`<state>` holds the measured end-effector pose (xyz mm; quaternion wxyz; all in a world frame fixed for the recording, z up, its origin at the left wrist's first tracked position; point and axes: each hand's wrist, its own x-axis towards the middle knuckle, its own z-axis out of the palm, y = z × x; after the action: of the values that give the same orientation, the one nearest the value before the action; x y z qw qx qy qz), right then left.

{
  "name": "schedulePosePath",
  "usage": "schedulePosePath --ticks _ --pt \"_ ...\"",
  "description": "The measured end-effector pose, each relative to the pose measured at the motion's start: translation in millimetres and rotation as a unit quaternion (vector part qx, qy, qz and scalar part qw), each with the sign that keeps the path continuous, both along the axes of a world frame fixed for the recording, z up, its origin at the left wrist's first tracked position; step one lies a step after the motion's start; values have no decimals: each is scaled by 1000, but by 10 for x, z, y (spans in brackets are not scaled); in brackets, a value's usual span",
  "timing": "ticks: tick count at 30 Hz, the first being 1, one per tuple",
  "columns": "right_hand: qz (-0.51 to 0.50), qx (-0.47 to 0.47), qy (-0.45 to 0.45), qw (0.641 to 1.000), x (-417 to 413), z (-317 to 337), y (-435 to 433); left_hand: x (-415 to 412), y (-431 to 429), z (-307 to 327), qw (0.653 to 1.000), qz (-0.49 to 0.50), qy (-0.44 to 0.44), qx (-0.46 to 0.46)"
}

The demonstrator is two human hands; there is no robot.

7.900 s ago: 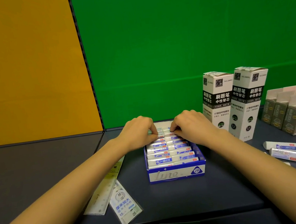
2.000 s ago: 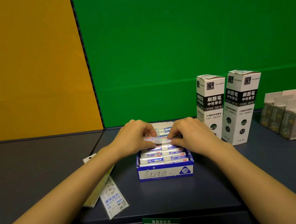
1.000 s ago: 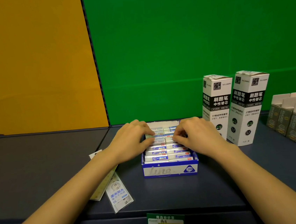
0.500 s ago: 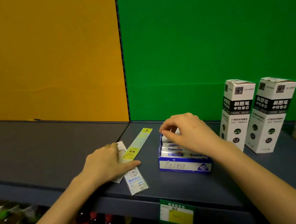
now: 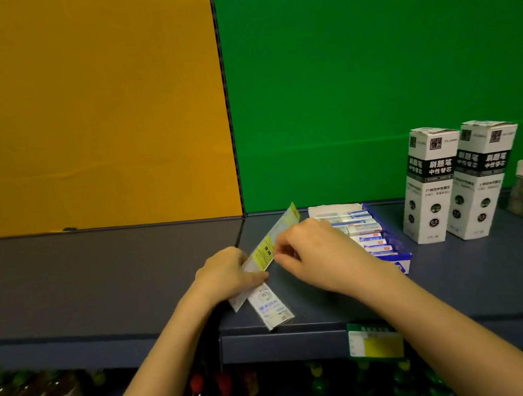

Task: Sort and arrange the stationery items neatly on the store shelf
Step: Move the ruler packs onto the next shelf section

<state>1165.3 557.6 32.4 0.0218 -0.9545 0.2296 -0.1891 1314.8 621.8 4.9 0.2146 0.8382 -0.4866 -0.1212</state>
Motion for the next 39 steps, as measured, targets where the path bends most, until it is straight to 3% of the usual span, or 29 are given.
schedulePosePath --ticks 4,7,12,17,20,23,28,34,39 --pt "-64 14 25 998 159 -108 215 223 250 48 986 -12 60 -156" --pt "-114 16 71 991 345 -220 364 392 450 72 967 -11 125 -220" --pt "-167 103 110 974 499 -277 373 627 702 -15 938 5 228 -263" --pt "-171 164 171 956 563 -182 311 721 825 -91 926 14 262 -271" --pt "-162 145 170 961 584 -187 331 713 860 -127 920 -3 268 -287" --pt "-167 102 122 973 553 -215 385 686 877 -115 917 -14 251 -309" --pt "-143 160 -66 974 221 -137 452 434 803 27 896 -45 251 -363" --pt "-159 213 -232 936 -672 -48 441 -293 558 211 868 -140 293 -375" --pt "-226 231 -294 899 -1617 -69 361 -1052 302 243 858 -203 320 -347"
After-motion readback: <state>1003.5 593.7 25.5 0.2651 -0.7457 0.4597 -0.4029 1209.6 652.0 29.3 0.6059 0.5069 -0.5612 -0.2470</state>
